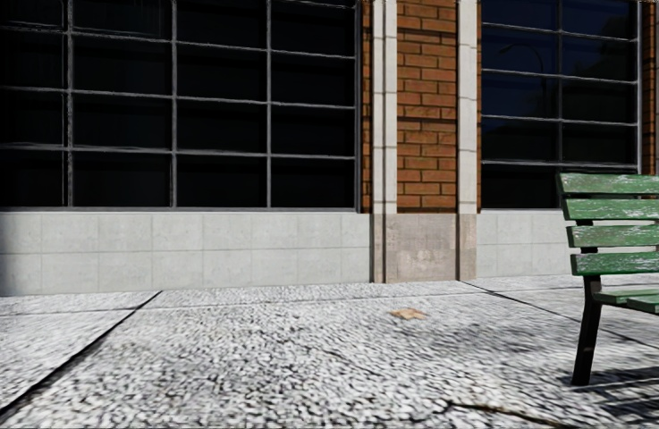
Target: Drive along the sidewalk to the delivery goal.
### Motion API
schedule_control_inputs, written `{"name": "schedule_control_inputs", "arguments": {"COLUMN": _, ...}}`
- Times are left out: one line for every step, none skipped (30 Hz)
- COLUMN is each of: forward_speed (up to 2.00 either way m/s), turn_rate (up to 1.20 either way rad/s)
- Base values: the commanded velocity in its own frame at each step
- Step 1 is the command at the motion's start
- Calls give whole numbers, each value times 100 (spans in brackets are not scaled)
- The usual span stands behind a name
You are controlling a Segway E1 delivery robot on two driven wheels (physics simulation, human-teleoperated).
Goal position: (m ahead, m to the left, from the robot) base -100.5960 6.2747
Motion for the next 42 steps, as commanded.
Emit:
{"name": "schedule_control_inputs", "arguments": {"forward_speed": -35, "turn_rate": 0}}
{"name": "schedule_control_inputs", "arguments": {"forward_speed": -1, "turn_rate": 0}}
{"name": "schedule_control_inputs", "arguments": {"forward_speed": 0, "turn_rate": 0}}
{"name": "schedule_control_inputs", "arguments": {"forward_speed": 0, "turn_rate": 0}}
{"name": "schedule_control_inputs", "arguments": {"forward_speed": 0, "turn_rate": 0}}
{"name": "schedule_control_inputs", "arguments": {"forward_speed": 0, "turn_rate": 0}}
{"name": "schedule_control_inputs", "arguments": {"forward_speed": 0, "turn_rate": 0}}
{"name": "schedule_control_inputs", "arguments": {"forward_speed": 0, "turn_rate": 0}}
{"name": "schedule_control_inputs", "arguments": {"forward_speed": 0, "turn_rate": 0}}
{"name": "schedule_control_inputs", "arguments": {"forward_speed": 0, "turn_rate": 0}}
{"name": "schedule_control_inputs", "arguments": {"forward_speed": 0, "turn_rate": 0}}
{"name": "schedule_control_inputs", "arguments": {"forward_speed": 0, "turn_rate": 0}}
{"name": "schedule_control_inputs", "arguments": {"forward_speed": 0, "turn_rate": 0}}
{"name": "schedule_control_inputs", "arguments": {"forward_speed": 0, "turn_rate": 0}}
{"name": "schedule_control_inputs", "arguments": {"forward_speed": 0, "turn_rate": 5}}
{"name": "schedule_control_inputs", "arguments": {"forward_speed": 0, "turn_rate": 5}}
{"name": "schedule_control_inputs", "arguments": {"forward_speed": 36, "turn_rate": 12}}
{"name": "schedule_control_inputs", "arguments": {"forward_speed": 77, "turn_rate": 15}}
{"name": "schedule_control_inputs", "arguments": {"forward_speed": 77, "turn_rate": 15}}
{"name": "schedule_control_inputs", "arguments": {"forward_speed": 115, "turn_rate": 17}}
{"name": "schedule_control_inputs", "arguments": {"forward_speed": 134, "turn_rate": 20}}
{"name": "schedule_control_inputs", "arguments": {"forward_speed": 139, "turn_rate": 21}}
{"name": "schedule_control_inputs", "arguments": {"forward_speed": 139, "turn_rate": 21}}
{"name": "schedule_control_inputs", "arguments": {"forward_speed": 151, "turn_rate": 21}}
{"name": "schedule_control_inputs", "arguments": {"forward_speed": 162, "turn_rate": 22}}
{"name": "schedule_control_inputs", "arguments": {"forward_speed": 166, "turn_rate": 22}}
{"name": "schedule_control_inputs", "arguments": {"forward_speed": 166, "turn_rate": 22}}
{"name": "schedule_control_inputs", "arguments": {"forward_speed": 167, "turn_rate": 22}}
{"name": "schedule_control_inputs", "arguments": {"forward_speed": 168, "turn_rate": 22}}
{"name": "schedule_control_inputs", "arguments": {"forward_speed": 168, "turn_rate": 22}}
{"name": "schedule_control_inputs", "arguments": {"forward_speed": 168, "turn_rate": 22}}
{"name": "schedule_control_inputs", "arguments": {"forward_speed": 168, "turn_rate": 22}}
{"name": "schedule_control_inputs", "arguments": {"forward_speed": 168, "turn_rate": 22}}
{"name": "schedule_control_inputs", "arguments": {"forward_speed": 168, "turn_rate": 23}}
{"name": "schedule_control_inputs", "arguments": {"forward_speed": 168, "turn_rate": 23}}
{"name": "schedule_control_inputs", "arguments": {"forward_speed": 168, "turn_rate": 24}}
{"name": "schedule_control_inputs", "arguments": {"forward_speed": 168, "turn_rate": 24}}
{"name": "schedule_control_inputs", "arguments": {"forward_speed": 168, "turn_rate": 24}}
{"name": "schedule_control_inputs", "arguments": {"forward_speed": 168, "turn_rate": 24}}
{"name": "schedule_control_inputs", "arguments": {"forward_speed": 168, "turn_rate": 24}}
{"name": "schedule_control_inputs", "arguments": {"forward_speed": 168, "turn_rate": 24}}
{"name": "schedule_control_inputs", "arguments": {"forward_speed": 168, "turn_rate": 24}}
